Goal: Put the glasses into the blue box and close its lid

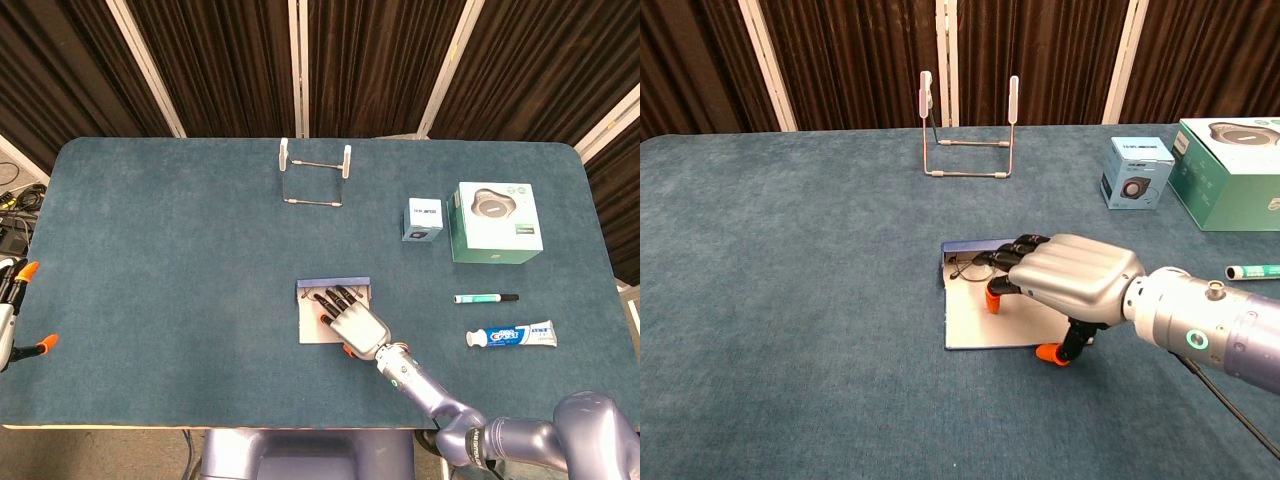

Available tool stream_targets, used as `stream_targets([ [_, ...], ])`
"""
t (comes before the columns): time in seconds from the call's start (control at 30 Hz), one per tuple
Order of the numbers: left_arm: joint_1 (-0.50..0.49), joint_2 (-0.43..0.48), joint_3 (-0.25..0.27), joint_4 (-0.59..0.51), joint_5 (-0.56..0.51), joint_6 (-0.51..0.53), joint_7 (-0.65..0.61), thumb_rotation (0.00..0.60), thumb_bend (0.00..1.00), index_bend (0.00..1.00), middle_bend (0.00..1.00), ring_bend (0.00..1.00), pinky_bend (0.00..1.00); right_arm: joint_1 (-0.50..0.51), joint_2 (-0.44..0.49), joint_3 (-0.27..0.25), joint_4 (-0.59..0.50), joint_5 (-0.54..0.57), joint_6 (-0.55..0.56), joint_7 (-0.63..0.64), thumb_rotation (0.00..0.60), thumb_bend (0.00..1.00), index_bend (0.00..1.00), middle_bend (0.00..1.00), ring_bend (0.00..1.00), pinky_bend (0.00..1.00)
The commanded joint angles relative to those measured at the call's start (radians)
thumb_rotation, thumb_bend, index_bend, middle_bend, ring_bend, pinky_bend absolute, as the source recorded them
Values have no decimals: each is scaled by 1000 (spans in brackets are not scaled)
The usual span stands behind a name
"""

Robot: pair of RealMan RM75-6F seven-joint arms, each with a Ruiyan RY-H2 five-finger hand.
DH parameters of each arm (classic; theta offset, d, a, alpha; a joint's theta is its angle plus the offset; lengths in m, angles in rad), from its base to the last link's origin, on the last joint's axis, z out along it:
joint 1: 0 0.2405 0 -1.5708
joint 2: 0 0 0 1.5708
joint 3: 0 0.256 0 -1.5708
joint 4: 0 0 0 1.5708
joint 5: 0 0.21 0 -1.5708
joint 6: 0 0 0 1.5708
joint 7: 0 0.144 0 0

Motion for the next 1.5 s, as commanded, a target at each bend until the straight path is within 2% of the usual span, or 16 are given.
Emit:
stream_targets([
  [0.03,0,0,0,0,1,0,1,600,0,0,0,0,0,-3,4,4,-2,-8,5,8,600,435,370,0,0,0],
  [0.6,1,3,0,-1,1,1,-5,600,0,0,0,0,0,4,-22,65,40,6,8,28,600,434,392,0,0,0],
  [0.73,-1,2,-1,1,-2,-2,-5,600,0,0,0,0,0,4,-28,78,47,14,9,37,600,433,476,0,0,0],
  [0.93,-2,1,-1,3,-3,-4,-5,600,0,0,0,0,0,-14,-13,60,39,-25,35,85,600,449,648,0,0,0],
  [1.07,-1,1,1,-1,1,-2,-3,600,0,0,0,0,0,-33,29,32,-6,-51,42,107,600,457,678,0,0,0],
  [1.1,0,2,2,-3,3,0,-4,600,0,0,0,0,0,-44,69,7,-50,-81,55,110,600,458,679,0,0,0],
  [1.23,1,4,4,-7,8,2,-4,600,0,0,0,0,0,-56,166,-32,-156,-129,60,98,600,458,684,0,0,0],
  [1.5,0,7,6,-9,8,-3,-8,600,0,0,0,0,0,-44,252,-47,-286,-141,21,0,600,462,685,0,0,0],
])
